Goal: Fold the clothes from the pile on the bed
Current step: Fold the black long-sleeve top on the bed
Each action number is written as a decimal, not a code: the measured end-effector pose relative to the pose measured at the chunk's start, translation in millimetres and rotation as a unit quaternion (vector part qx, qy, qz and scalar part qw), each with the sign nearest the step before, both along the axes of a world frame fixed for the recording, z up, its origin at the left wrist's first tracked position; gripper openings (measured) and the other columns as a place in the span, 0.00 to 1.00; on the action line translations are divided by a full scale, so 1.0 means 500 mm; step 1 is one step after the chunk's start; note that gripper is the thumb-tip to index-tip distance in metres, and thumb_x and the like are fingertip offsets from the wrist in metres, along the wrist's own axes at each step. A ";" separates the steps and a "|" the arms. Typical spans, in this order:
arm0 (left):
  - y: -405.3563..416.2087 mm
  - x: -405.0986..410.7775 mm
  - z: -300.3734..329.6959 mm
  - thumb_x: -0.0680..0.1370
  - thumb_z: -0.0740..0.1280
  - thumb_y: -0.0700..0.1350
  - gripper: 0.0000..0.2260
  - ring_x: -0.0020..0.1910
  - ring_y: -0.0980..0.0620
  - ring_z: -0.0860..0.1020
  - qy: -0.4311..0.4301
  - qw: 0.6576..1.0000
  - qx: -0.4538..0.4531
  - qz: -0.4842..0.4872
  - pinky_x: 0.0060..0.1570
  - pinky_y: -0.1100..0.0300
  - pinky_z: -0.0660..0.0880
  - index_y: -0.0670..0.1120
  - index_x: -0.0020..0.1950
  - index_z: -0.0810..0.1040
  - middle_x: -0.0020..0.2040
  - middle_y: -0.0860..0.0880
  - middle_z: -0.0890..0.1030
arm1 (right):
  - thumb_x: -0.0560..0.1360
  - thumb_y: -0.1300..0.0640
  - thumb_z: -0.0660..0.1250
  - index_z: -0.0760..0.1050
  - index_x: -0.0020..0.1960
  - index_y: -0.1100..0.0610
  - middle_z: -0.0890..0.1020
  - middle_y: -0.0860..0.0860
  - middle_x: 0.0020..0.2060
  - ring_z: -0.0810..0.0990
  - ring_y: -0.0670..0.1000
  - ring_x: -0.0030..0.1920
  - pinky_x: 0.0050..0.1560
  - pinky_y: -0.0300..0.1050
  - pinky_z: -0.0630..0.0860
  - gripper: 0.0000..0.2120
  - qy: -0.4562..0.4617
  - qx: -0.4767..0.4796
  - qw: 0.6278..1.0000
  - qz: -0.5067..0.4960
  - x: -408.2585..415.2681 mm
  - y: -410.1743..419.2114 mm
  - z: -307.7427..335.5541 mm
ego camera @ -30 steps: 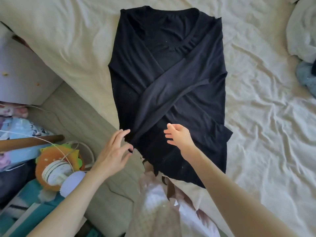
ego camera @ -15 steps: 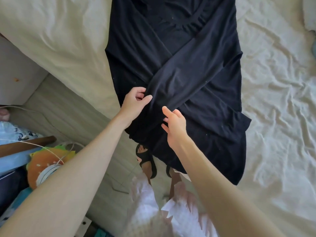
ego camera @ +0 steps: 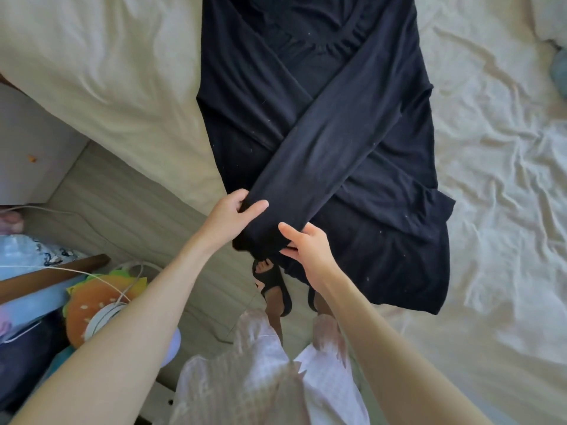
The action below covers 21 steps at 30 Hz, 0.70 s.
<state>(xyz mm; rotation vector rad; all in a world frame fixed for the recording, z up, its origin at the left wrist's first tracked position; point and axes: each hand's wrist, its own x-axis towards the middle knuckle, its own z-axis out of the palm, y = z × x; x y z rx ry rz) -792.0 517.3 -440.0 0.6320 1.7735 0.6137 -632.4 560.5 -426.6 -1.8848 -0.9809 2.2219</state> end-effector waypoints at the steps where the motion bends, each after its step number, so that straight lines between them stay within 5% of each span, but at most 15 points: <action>1: -0.012 -0.005 -0.003 0.77 0.66 0.51 0.13 0.48 0.49 0.80 0.001 1.000 -0.010 -0.020 0.49 0.52 0.77 0.41 0.51 0.76 0.47 0.46 0.82 | 0.78 0.57 0.65 0.77 0.54 0.52 0.84 0.49 0.49 0.83 0.49 0.50 0.52 0.44 0.79 0.06 -0.005 0.007 1.000 0.012 0.003 -0.007 -0.001; 6: -0.082 -0.023 -0.039 0.77 0.68 0.45 0.06 0.39 0.50 0.77 0.037 0.998 -0.021 0.035 0.36 0.62 0.72 0.47 0.41 0.75 0.42 0.40 0.80 | 0.78 0.57 0.64 0.71 0.48 0.55 0.83 0.50 0.40 0.82 0.43 0.36 0.36 0.33 0.77 0.02 -0.058 0.064 0.994 0.066 0.019 -0.044 -0.020; 8: -0.115 -0.019 -0.062 0.77 0.67 0.46 0.06 0.31 0.53 0.75 0.057 0.997 -0.059 0.016 0.32 0.63 0.71 0.49 0.41 0.73 0.36 0.46 0.78 | 0.78 0.59 0.64 0.70 0.49 0.53 0.83 0.50 0.41 0.81 0.43 0.38 0.38 0.34 0.77 0.03 -0.078 0.065 0.990 0.101 0.030 -0.059 -0.032; 12: -0.158 -0.004 -0.104 0.79 0.65 0.44 0.07 0.42 0.52 0.77 0.032 0.983 -0.171 -0.060 0.44 0.60 0.70 0.46 0.56 0.74 0.48 0.48 0.77 | 0.79 0.56 0.62 0.72 0.59 0.53 0.81 0.47 0.48 0.77 0.41 0.43 0.41 0.30 0.72 0.09 -0.178 0.125 0.964 0.150 0.072 -0.060 -0.040; 14: -0.148 -0.008 -0.113 0.79 0.64 0.45 0.15 0.50 0.52 0.74 0.054 0.988 -0.145 -0.023 0.48 0.59 0.69 0.45 0.65 0.70 0.55 0.49 0.74 | 0.79 0.57 0.61 0.74 0.58 0.55 0.80 0.48 0.50 0.76 0.43 0.47 0.45 0.33 0.69 0.09 -0.233 0.254 0.919 0.191 0.097 -0.046 -0.030; 17: -0.096 -0.022 -0.108 0.78 0.66 0.46 0.22 0.53 0.55 0.73 0.098 0.990 -0.033 0.099 0.47 0.66 0.69 0.47 0.69 0.65 0.60 0.52 0.71 | 0.78 0.58 0.63 0.76 0.58 0.57 0.79 0.51 0.54 0.74 0.52 0.58 0.58 0.44 0.66 0.10 -0.277 0.461 0.796 0.276 0.126 -0.009 -0.017; 21: -0.040 -0.018 -0.112 0.75 0.69 0.48 0.19 0.52 0.58 0.74 0.038 0.981 -0.010 0.188 0.41 0.72 0.68 0.48 0.64 0.68 0.57 0.53 0.74 | 0.78 0.54 0.63 0.70 0.69 0.56 0.69 0.56 0.70 0.63 0.58 0.72 0.70 0.57 0.58 0.20 -0.309 0.523 0.696 0.382 0.146 0.052 -0.026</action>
